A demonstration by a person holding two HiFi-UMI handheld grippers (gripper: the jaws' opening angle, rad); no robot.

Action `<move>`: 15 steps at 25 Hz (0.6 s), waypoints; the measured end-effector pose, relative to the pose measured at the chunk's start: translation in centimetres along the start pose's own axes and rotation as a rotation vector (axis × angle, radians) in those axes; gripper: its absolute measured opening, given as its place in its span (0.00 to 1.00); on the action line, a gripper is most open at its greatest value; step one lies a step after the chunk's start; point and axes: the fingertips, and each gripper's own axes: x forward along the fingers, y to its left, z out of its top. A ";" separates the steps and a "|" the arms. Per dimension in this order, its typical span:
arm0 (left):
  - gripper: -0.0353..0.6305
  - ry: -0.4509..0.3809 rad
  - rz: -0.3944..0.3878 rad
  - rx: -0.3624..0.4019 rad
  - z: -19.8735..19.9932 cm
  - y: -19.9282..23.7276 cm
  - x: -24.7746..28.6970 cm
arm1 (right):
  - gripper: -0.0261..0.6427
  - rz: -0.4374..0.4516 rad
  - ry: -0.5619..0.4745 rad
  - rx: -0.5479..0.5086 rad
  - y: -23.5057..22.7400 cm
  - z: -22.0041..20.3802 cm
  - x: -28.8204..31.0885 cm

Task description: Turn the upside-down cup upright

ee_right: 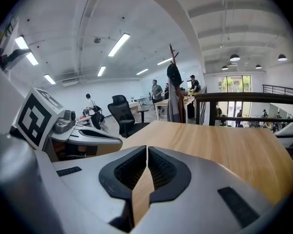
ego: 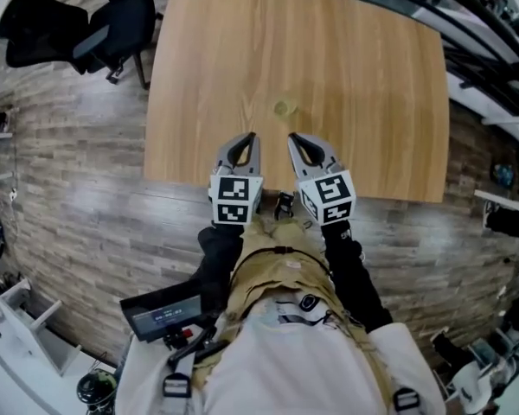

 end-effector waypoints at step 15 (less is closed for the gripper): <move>0.06 0.175 -0.042 -0.080 -5.8 2.7 5.3 | 0.07 0.036 0.213 0.048 -2.1 -5.7 9.7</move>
